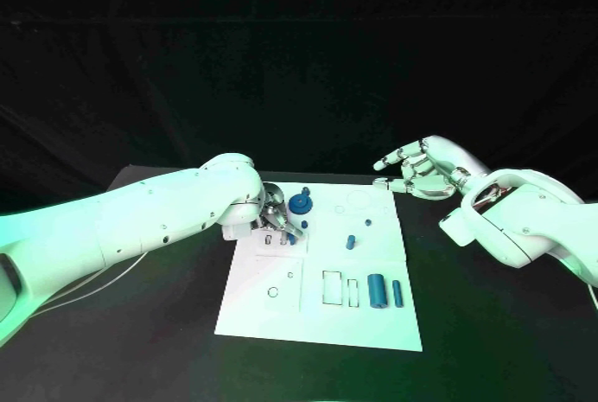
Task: Assemble the parts on the task board
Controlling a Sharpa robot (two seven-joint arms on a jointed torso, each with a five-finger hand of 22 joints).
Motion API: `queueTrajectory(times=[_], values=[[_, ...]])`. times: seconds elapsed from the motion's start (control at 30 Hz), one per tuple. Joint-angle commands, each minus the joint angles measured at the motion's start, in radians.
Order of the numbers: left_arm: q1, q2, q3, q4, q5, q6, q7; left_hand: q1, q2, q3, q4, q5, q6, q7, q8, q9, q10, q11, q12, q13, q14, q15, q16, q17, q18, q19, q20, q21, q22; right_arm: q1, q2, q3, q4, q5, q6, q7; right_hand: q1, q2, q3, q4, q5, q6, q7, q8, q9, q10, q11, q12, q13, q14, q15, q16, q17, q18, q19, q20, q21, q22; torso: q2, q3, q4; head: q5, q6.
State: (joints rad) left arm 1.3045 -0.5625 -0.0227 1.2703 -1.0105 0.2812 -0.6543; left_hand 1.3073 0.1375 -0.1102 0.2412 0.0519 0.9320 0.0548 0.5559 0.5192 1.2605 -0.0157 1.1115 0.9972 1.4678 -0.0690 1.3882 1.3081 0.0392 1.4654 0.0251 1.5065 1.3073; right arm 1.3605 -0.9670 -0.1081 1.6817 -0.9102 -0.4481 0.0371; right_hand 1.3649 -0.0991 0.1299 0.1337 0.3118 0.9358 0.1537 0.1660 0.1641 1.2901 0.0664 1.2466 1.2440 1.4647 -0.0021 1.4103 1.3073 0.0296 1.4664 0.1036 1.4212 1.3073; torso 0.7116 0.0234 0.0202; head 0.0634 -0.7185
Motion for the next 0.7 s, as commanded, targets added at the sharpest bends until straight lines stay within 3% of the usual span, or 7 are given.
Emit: queueTrajectory(times=[0.03,0.3,0.37,0.43,0.5,0.53,0.7], values=[[0.000,0.002,0.000,0.001,0.023,0.003,0.002,0.036,0.012,0.032,-0.017,0.000,-0.014,0.000,0.002,0.004,-0.008,-0.001,-0.007,-0.004,0.043,-0.009,-0.006,0.046,-0.012,0.047,-0.006,0.005,0.134,0.000,0.002,0.000,-0.002,-0.003,0.017,-0.003,-0.001,0.004,0.001,0.006,0.003,-0.008,0.000,0.004,-0.001,-0.008,0.000,-0.004,-0.002,0.051,-0.007,-0.006,0.058,0.009,0.017,-0.006,-0.003,0.160,0.000,-0.0002,0.0005,0.001,-0.002],[-0.001,-0.004,0.000,0.005,0.071,-0.001,0.005,0.170,0.000,0.195,-0.100,0.002,-0.040,-0.005,-0.012,0.007,-0.026,-0.008,-0.037,-0.022,0.043,-0.017,-0.008,0.048,-0.011,0.045,-0.015,0.004,0.132,-0.002,0.003,0.000,-0.006,-0.003,0.025,-0.005,0.000,0.005,0.001,0.006,0.005,-0.008,0.000,0.005,-0.002,-0.008,0.000,-0.004,-0.002,0.051,-0.007,-0.007,0.058,0.010,0.016,-0.006,-0.006,0.159,0.000,0.0000,0.0010,0.002,-0.003],[-0.002,-0.008,0.000,0.008,0.084,-0.004,0.005,0.185,-0.024,0.264,-0.117,0.002,-0.044,0.000,-0.013,0.010,-0.028,-0.004,-0.047,-0.028,0.043,-0.015,-0.008,0.049,-0.011,0.044,-0.014,0.003,0.132,-0.002,0.003,-0.001,-0.006,-0.003,0.026,-0.006,0.000,0.005,0.001,0.006,0.005,-0.008,0.000,0.005,-0.002,-0.008,0.000,-0.004,-0.002,0.051,-0.007,-0.007,0.058,0.010,0.016,-0.006,-0.006,0.159,0.000,-0.0003,0.0013,0.001,-0.002],[-0.002,-0.011,0.000,0.011,0.093,-0.007,0.006,0.130,-0.114,0.450,-0.116,0.005,-0.049,0.017,-0.006,0.026,-0.019,0.007,-0.060,-0.038,0.043,-0.012,-0.010,0.052,-0.010,0.043,-0.010,0.003,0.133,-0.002,0.003,-0.001,-0.006,-0.003,0.027,-0.006,0.000,0.005,0.001,0.006,0.005,-0.008,0.000,0.005,-0.002,-0.008,0.000,-0.004,-0.002,0.051,-0.007,-0.007,0.058,0.010,0.016,-0.006,-0.006,0.159,0.000,-0.0002,0.0022,0.001,-0.001],[-0.002,-0.015,0.001,0.015,0.101,-0.013,0.007,0.107,-0.141,0.538,-0.121,0.001,-0.047,0.010,0.001,0.034,-0.016,0.001,-0.060,-0.039,0.044,-0.006,-0.010,0.052,-0.011,0.043,-0.007,0.003,0.134,-0.002,0.003,-0.001,-0.007,-0.003,0.028,-0.006,0.000,0.005,0.001,0.006,0.005,-0.008,0.000,0.005,-0.002,-0.008,0.000,-0.004,-0.002,0.051,-0.007,-0.007,0.058,0.010,0.016,-0.006,-0.006,0.159,0.000,0.0000,0.0027,0.002,-0.001],[-0.002,-0.018,0.001,0.017,0.104,-0.016,0.008,0.044,-0.189,0.655,-0.119,0.007,-0.047,0.022,0.014,0.050,-0.010,0.003,-0.059,-0.039,0.044,-0.003,-0.011,0.054,-0.011,0.043,-0.006,0.003,0.134,-0.002,0.003,-0.001,-0.007,-0.003,0.028,-0.006,0.000,0.005,0.001,0.006,0.005,-0.008,0.000,0.005,-0.002,-0.008,0.000,-0.004,-0.002,0.051,-0.007,-0.007,0.058,0.010,0.016,-0.006,-0.006,0.159,0.001,0.0001,0.0030,0.002,-0.001],[-0.003,-0.038,0.003,0.039,0.116,-0.034,0.012,0.001,-0.222,0.770,-0.151,0.001,-0.051,0.012,0.031,0.072,-0.005,0.003,-0.057,-0.039,0.045,-0.004,-0.013,0.056,-0.011,0.043,-0.003,0.003,0.135,-0.002,0.002,-0.001,-0.009,-0.002,0.028,-0.006,0.000,0.005,0.002,0.005,0.006,-0.008,0.000,0.005,-0.002,-0.009,0.000,-0.006,-0.004,0.051,-0.007,-0.007,0.058,0.010,0.015,-0.006,-0.008,0.157,0.001,0.0004,0.0034,0.005,0.000]])
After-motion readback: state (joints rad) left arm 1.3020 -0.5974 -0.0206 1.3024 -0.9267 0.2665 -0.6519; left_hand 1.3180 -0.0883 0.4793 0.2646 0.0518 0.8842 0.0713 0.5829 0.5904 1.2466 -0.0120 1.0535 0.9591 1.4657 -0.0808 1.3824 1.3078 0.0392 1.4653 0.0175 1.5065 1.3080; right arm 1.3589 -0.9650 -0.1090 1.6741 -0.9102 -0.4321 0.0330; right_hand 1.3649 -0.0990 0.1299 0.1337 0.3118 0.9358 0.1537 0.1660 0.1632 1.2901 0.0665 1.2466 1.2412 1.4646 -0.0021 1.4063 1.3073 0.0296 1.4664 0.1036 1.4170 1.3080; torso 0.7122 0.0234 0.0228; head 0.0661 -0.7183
